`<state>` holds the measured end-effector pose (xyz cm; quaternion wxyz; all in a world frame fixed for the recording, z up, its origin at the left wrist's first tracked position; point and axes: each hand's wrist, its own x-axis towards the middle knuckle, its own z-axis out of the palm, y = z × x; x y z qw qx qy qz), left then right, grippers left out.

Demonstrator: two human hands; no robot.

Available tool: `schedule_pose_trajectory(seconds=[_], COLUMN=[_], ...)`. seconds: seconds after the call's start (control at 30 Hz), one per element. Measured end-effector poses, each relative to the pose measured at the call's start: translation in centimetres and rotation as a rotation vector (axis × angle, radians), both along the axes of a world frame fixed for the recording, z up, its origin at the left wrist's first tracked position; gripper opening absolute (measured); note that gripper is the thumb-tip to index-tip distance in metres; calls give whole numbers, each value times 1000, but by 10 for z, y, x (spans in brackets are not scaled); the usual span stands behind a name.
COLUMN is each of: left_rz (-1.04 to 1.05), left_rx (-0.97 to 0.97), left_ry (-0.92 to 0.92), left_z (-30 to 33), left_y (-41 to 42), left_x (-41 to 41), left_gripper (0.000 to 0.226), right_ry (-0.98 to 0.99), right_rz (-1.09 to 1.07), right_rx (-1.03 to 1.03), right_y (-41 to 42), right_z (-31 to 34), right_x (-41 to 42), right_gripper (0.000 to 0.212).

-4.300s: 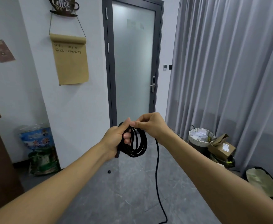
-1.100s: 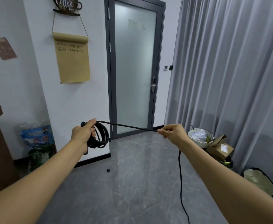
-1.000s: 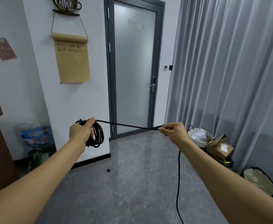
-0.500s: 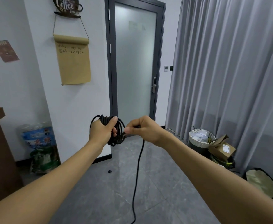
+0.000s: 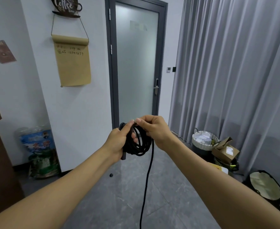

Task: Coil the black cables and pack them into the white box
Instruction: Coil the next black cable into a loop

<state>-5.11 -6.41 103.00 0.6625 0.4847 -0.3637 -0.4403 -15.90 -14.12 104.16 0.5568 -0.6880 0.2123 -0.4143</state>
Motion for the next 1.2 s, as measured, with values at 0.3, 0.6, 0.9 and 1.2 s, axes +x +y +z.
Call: schedule_pose_trajectory(seconds=[0.3,0.6,0.9,1.2], left_rz=[-137,27,228,447], left_rx=[31,64,139,130], left_ry=[-18,-18,97,-48], left_z=[-5,-10,-21,-20], left_y=[2,1,3,6], left_x=[1,20,79,113], left_gripper=[27,17,12,19], right_ry=[121,321,439,516], right_rz=[-168,-245,-415,-507], right_rx=[-141,-90,-74,-53], right_y=[-2,-18,-44,-57], right_z=[2,-15,-32,-37], right_x=[-8,-17,-57,-70], right_gripper=[20,28,21,9])
